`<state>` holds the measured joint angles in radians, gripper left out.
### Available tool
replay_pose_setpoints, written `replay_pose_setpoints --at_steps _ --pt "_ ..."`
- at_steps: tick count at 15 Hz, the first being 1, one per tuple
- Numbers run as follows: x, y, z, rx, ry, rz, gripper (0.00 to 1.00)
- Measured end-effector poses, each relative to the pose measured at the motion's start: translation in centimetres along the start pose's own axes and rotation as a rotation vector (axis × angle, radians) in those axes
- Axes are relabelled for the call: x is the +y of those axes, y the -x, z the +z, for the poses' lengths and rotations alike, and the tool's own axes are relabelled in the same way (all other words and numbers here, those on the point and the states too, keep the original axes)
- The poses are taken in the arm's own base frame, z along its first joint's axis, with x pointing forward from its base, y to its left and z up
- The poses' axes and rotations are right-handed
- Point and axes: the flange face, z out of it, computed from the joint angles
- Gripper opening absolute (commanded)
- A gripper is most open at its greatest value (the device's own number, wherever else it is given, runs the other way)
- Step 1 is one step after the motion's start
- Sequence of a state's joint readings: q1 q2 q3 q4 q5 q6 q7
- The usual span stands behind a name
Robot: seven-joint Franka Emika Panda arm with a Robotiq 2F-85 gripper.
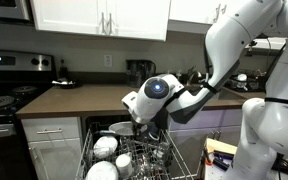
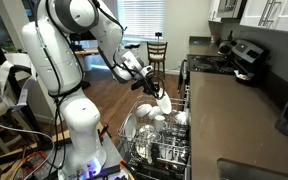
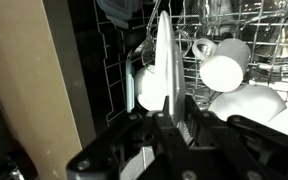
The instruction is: Move the plate from the kitchen holder and put it on the kitchen base table
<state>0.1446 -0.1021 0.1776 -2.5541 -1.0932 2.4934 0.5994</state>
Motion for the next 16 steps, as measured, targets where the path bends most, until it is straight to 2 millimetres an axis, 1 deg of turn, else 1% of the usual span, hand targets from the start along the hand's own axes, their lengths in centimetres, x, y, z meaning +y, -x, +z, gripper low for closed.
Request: replay_pose_setpoints --at_steps 5,10,12,16 --pt "0.1 0.2 0.3 0.051 0.096 0.011 0.06" --pt "-0.1 0.3 0.5 0.053 0.194 -0.001 0.06" --pt "-0.7 0.0 0.2 0.051 0.226 -0.021 0.06" --pt "-2.8 -0.9 -0.9 0.046 0.286 -0.065 0.06"
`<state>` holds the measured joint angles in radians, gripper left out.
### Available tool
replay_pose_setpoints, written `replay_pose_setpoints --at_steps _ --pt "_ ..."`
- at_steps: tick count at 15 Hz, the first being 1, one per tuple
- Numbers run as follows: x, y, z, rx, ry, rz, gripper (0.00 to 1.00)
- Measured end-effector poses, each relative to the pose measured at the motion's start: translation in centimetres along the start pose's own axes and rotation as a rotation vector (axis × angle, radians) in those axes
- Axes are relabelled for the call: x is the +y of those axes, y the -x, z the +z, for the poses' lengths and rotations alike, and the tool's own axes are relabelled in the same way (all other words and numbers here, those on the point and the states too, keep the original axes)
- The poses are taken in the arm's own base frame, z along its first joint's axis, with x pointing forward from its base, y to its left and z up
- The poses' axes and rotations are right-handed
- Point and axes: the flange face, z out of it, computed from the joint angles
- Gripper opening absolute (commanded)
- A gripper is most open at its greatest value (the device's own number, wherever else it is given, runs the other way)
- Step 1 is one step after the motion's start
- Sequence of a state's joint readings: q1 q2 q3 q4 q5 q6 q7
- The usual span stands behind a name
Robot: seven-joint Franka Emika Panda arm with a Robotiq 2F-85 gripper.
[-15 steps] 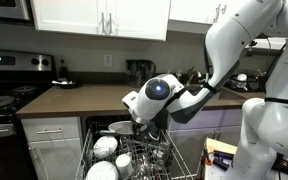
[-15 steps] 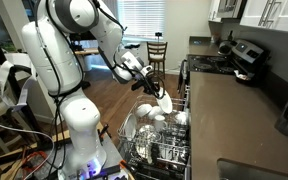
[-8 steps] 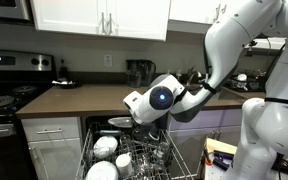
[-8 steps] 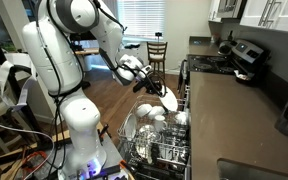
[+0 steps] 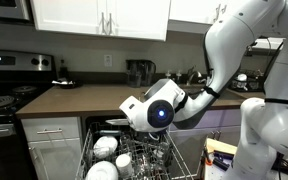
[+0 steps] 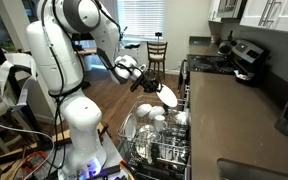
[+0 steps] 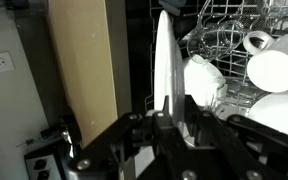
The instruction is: Move the plate from the kitchen holder and put it on the kitchen base table
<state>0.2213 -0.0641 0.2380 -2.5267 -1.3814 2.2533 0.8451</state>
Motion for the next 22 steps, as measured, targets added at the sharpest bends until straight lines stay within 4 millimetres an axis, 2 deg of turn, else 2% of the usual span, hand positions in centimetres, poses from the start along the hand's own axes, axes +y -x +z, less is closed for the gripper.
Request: replay_pose_setpoints --at_steps 4,8,13,22 --pt "-1.5 -1.1 -1.4 -0.006 0.067 -0.023 0.06" --pt "-1.8 -1.8 -1.1 -0.028 0.099 -0.013 0.06" --pt "-0.8 -1.9 0.3 -0.059 0.107 0.04 0.06" --pt "2.0 -0.6 3.6 -0.094 0.153 0.17 0.06"
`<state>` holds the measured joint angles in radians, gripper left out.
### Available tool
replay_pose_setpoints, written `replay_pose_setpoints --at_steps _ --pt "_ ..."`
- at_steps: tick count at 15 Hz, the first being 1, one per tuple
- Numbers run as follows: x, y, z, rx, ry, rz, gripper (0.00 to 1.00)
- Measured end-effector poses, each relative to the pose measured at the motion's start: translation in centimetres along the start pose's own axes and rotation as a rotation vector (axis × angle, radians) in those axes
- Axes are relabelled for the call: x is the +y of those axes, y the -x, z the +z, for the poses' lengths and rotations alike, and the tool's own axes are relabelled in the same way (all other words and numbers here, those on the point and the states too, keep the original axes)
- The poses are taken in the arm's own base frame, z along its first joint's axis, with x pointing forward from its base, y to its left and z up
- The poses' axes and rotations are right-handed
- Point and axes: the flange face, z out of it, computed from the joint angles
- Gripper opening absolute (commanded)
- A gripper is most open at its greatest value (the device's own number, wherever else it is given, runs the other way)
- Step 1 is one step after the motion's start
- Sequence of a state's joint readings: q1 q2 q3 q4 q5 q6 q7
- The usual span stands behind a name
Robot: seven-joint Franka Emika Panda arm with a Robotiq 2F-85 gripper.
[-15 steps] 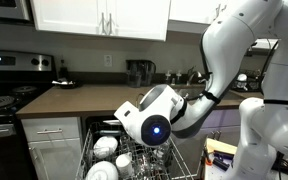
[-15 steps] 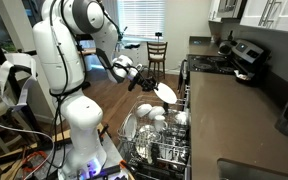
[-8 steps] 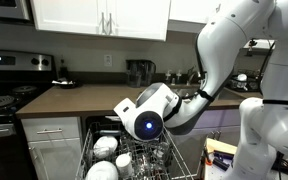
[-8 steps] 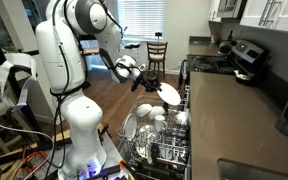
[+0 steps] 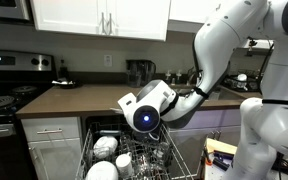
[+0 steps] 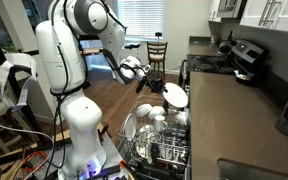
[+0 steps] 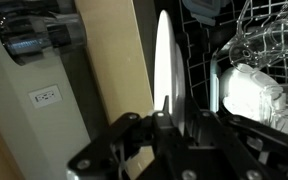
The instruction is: Move the plate from the kitchen holder and put it on the kitchen base table
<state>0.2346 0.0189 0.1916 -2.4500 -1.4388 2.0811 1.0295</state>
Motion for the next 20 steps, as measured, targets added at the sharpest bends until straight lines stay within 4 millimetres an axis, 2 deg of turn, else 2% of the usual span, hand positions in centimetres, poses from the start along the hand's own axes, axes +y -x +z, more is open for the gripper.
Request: replay_pose_setpoints --at_steps 5,20 --pt "0.4 -0.1 0.2 0.014 0.006 0.011 0.06" --pt "1.8 -1.0 -1.8 0.069 0.026 0.034 0.06"
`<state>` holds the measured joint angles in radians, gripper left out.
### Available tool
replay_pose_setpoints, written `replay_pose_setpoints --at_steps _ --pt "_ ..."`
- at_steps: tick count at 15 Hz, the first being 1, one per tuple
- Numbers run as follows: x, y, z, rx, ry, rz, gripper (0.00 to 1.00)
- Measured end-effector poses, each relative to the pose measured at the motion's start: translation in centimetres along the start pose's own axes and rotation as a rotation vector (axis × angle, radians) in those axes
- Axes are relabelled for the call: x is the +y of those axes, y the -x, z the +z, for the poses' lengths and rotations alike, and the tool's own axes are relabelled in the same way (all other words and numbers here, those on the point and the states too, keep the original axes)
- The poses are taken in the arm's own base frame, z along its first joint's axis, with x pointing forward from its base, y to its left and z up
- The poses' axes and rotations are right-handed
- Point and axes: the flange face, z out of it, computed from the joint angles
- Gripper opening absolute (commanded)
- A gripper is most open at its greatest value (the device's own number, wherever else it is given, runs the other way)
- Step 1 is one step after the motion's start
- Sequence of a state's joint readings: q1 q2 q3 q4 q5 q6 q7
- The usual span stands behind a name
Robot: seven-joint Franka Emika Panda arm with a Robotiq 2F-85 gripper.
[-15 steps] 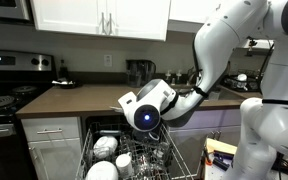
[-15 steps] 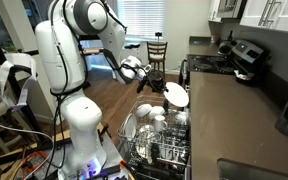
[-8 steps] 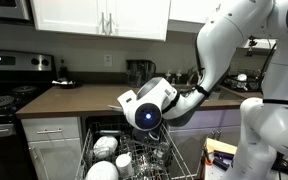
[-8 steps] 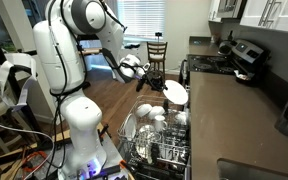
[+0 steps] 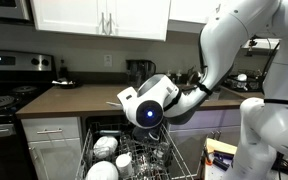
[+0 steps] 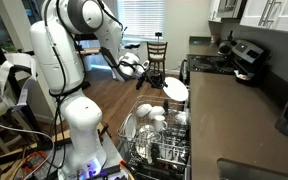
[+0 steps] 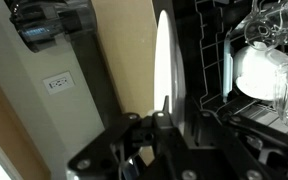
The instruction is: Move the plate from the kitchen holder and put it on the kitchen base table
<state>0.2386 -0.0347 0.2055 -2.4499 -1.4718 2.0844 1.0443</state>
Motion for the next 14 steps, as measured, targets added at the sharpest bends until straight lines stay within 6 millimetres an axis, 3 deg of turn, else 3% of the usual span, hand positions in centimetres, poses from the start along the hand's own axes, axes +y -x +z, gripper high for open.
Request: replay_pose_setpoints --at_steps 3,4,8,9,14 --pt "0.3 -0.11 0.06 0.015 0.021 -0.005 0.06" --pt "0.38 -0.13 0.11 0.018 0.029 -0.006 0.15" --pt "0.71 -0.12 0.33 0.024 0.062 0.005 0.15" --pt "0.71 -0.12 0.32 0.024 0.062 0.005 0.05" --pt "0.01 0.18 0.74 0.013 0.052 -0.007 0.05"
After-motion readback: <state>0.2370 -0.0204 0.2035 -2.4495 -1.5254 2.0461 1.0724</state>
